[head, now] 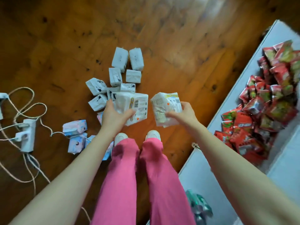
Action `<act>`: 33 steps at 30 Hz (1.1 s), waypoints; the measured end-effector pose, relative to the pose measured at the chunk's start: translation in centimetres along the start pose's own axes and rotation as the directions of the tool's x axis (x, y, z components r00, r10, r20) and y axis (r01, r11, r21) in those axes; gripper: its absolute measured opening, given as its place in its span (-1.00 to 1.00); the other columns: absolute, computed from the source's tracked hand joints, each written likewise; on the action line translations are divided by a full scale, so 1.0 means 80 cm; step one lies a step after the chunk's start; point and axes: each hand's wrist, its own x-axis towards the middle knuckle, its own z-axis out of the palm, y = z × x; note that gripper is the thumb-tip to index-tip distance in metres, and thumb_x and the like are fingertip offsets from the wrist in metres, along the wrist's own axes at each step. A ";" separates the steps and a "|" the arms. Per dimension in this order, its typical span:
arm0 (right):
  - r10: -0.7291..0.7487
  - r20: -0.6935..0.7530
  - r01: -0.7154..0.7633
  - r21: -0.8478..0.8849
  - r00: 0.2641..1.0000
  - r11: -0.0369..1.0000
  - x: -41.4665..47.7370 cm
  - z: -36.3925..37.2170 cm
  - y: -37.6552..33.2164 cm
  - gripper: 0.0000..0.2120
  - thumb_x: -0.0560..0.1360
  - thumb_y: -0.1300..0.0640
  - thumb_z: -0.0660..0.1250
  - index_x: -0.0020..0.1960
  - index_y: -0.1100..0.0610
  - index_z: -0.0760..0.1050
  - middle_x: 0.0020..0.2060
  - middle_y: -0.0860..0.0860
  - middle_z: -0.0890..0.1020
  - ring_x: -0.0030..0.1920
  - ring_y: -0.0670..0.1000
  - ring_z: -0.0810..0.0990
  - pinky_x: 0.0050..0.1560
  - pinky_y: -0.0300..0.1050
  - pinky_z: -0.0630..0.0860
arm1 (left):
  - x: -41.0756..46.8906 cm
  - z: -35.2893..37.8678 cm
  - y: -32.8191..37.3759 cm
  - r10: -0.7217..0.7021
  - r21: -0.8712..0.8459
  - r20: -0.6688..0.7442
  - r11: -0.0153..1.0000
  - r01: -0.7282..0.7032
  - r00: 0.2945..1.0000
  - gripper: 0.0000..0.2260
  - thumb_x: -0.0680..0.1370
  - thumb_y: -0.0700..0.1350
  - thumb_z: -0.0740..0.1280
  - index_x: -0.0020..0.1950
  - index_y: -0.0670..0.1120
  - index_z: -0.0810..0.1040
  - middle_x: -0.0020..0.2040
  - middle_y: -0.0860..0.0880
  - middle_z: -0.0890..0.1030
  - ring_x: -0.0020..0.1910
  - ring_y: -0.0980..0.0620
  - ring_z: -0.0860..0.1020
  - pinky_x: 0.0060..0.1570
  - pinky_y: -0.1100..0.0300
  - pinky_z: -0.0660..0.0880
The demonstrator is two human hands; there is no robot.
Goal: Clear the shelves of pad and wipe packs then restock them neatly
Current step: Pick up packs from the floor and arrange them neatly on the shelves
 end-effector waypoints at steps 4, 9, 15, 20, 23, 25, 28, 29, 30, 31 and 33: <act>-0.044 -0.024 0.048 0.190 0.999 0.981 -0.101 -0.082 -0.068 -0.54 0.26 0.22 0.53 0.12 0.22 0.52 -0.02 0.11 0.67 -0.07 0.06 0.68 -0.09 0.00 0.64 | -0.080 -0.020 0.107 0.083 -0.109 0.030 0.991 -0.079 0.996 -0.45 0.32 -0.09 0.53 0.22 -0.15 0.40 0.16 -0.09 0.57 0.12 -0.04 0.56 0.16 -0.06 0.50; -0.090 -0.158 0.142 0.358 0.983 0.923 -0.213 -0.165 -0.142 -0.50 0.24 0.20 0.55 0.14 0.17 0.48 0.03 0.11 0.65 0.01 0.11 0.65 0.03 0.08 0.59 | -0.154 -0.036 0.214 0.217 -0.194 0.101 0.961 -0.195 0.971 -0.46 0.23 -0.04 0.50 0.13 -0.08 0.38 0.10 -0.04 0.57 0.09 -0.02 0.58 0.11 -0.03 0.53; -0.156 -0.345 0.322 0.502 0.926 0.803 -0.341 -0.231 -0.186 -0.68 0.30 0.32 0.50 -0.06 0.06 0.48 -0.13 0.03 0.65 -0.13 0.04 0.65 -0.11 -0.06 0.60 | -0.227 -0.047 0.305 0.422 -0.252 0.203 0.895 -0.369 0.884 -0.60 0.41 -0.28 0.46 0.15 -0.10 0.38 0.08 -0.05 0.57 0.03 0.03 0.58 0.01 0.13 0.56; -0.017 -0.547 0.404 0.596 0.837 0.694 -0.441 -0.272 -0.169 -0.48 0.25 0.27 0.54 0.11 0.07 0.39 -0.06 0.09 0.63 -0.11 0.08 0.63 -0.15 -0.05 0.56 | -0.297 -0.023 0.361 0.557 -0.295 0.364 0.829 -0.475 0.746 -0.59 0.39 -0.31 0.46 0.15 -0.11 0.38 -0.05 0.05 0.56 -0.13 0.19 0.55 -0.19 0.36 0.54; 0.057 -0.619 0.458 0.636 0.783 0.621 -0.502 -0.299 -0.141 -0.35 0.24 0.26 0.54 0.25 0.15 0.36 0.01 0.14 0.63 -0.10 0.07 0.65 -0.21 -0.09 0.58 | -0.351 0.002 0.385 0.616 -0.331 0.472 0.787 -0.521 0.631 -0.59 0.38 -0.34 0.47 0.12 -0.12 0.38 -0.10 0.06 0.54 -0.19 0.20 0.51 -0.28 0.46 0.49; 0.091 -0.678 0.509 0.626 0.729 0.591 -0.544 -0.313 -0.120 -0.32 0.24 0.27 0.54 0.29 0.22 0.35 0.02 0.14 0.64 -0.09 0.04 0.65 -0.20 -0.10 0.59 | -0.390 0.019 0.394 0.634 -0.362 0.555 0.767 -0.530 0.538 -0.53 0.33 -0.28 0.51 0.13 -0.13 0.38 -0.09 0.03 0.54 -0.18 0.18 0.52 -0.26 0.43 0.50; 0.164 -0.753 0.562 0.600 0.637 0.569 -0.606 -0.326 -0.085 -0.38 0.25 0.27 0.52 0.26 0.21 0.37 -0.01 0.12 0.63 -0.09 0.05 0.63 -0.13 -0.08 0.60 | -0.448 0.047 0.397 0.635 -0.377 0.658 0.743 -0.553 0.405 -0.45 0.21 -0.07 0.48 0.15 -0.11 0.42 -0.03 -0.01 0.58 -0.11 0.09 0.56 -0.14 0.22 0.53; 0.194 -0.769 0.576 0.597 0.609 0.559 -0.626 -0.329 -0.071 -0.43 0.30 0.31 0.50 0.24 0.20 0.37 -0.04 0.11 0.63 -0.11 0.05 0.62 -0.14 -0.09 0.59 | -0.468 0.058 0.395 0.632 -0.375 0.683 0.734 -0.566 0.367 -0.46 0.19 -0.05 0.48 0.12 -0.09 0.43 -0.04 0.00 0.58 -0.11 0.07 0.56 -0.15 0.20 0.52; 0.226 -0.782 0.586 0.595 0.581 0.550 -0.648 -0.331 -0.057 -0.48 0.34 0.34 0.47 0.23 0.20 0.36 -0.06 0.10 0.62 -0.12 0.06 0.62 -0.14 -0.10 0.59 | -0.489 0.068 0.393 0.626 -0.375 0.707 0.726 -0.576 0.329 -0.52 0.21 -0.06 0.49 0.08 -0.05 0.44 -0.07 0.02 0.57 -0.13 0.09 0.55 -0.18 0.20 0.50; 0.261 -0.791 0.596 0.594 0.553 0.540 -0.667 -0.333 -0.040 -0.50 0.36 0.36 0.44 0.23 0.19 0.36 -0.06 0.11 0.61 -0.11 0.08 0.61 -0.13 -0.09 0.60 | -0.510 0.079 0.389 0.621 -0.381 0.728 0.719 -0.581 0.292 -0.56 0.23 -0.10 0.50 0.05 -0.02 0.44 -0.08 0.03 0.57 -0.14 0.10 0.55 -0.19 0.20 0.49; 0.318 -0.806 0.615 0.588 0.499 0.526 -0.711 -0.336 -0.004 -0.52 0.37 0.36 0.43 0.22 0.18 0.36 -0.07 0.13 0.61 -0.11 0.11 0.62 -0.13 -0.07 0.61 | -0.553 0.100 0.375 0.607 -0.397 0.767 0.704 -0.589 0.208 -0.54 0.24 -0.13 0.49 0.10 -0.08 0.46 -0.03 -0.04 0.59 -0.09 0.06 0.57 -0.16 0.20 0.50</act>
